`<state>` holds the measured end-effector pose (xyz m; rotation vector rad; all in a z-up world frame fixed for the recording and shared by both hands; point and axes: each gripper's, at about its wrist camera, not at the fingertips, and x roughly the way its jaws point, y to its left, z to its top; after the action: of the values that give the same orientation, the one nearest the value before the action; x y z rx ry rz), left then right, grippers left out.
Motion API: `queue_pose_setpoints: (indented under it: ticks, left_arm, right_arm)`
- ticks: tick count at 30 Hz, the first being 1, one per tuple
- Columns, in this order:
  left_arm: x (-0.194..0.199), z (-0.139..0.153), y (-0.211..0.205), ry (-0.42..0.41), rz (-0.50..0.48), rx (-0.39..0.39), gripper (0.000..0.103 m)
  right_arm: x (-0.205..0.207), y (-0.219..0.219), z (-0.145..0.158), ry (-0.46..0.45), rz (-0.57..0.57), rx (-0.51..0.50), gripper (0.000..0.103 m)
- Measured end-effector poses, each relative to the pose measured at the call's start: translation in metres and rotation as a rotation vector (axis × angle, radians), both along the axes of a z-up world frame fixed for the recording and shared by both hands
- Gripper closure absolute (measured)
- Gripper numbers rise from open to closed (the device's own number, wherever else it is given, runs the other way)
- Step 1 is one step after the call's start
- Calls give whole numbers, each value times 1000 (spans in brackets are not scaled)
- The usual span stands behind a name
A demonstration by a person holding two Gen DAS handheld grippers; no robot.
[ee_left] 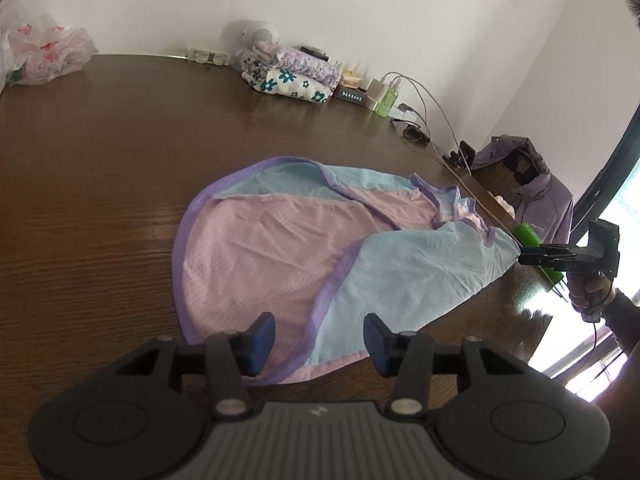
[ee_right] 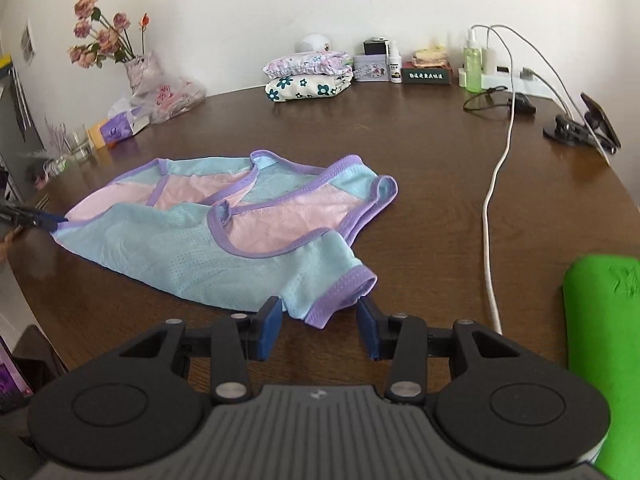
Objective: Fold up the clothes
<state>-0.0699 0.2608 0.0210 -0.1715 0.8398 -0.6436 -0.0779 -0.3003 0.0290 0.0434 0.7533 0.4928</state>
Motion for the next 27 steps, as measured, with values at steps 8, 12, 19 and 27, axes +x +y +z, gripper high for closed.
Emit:
queue_pose_setpoints:
  ticks: [8, 12, 19, 27]
  left_arm:
    - [-9, -1, 8, -4, 38, -11, 96]
    - [-16, 0, 9, -20, 52, -23, 99]
    - [-24, -3, 11, -42, 77, -18, 102]
    - [-32, 0, 19, -68, 116, 34, 103]
  right_arm:
    - [-3, -4, -6, 1, 0, 83, 68]
    - [-5, -8, -6, 2, -17, 113, 68]
    - [1, -8, -10, -5, -36, 143, 93]
    - [-4, -7, 2, -42, -32, 69, 96]
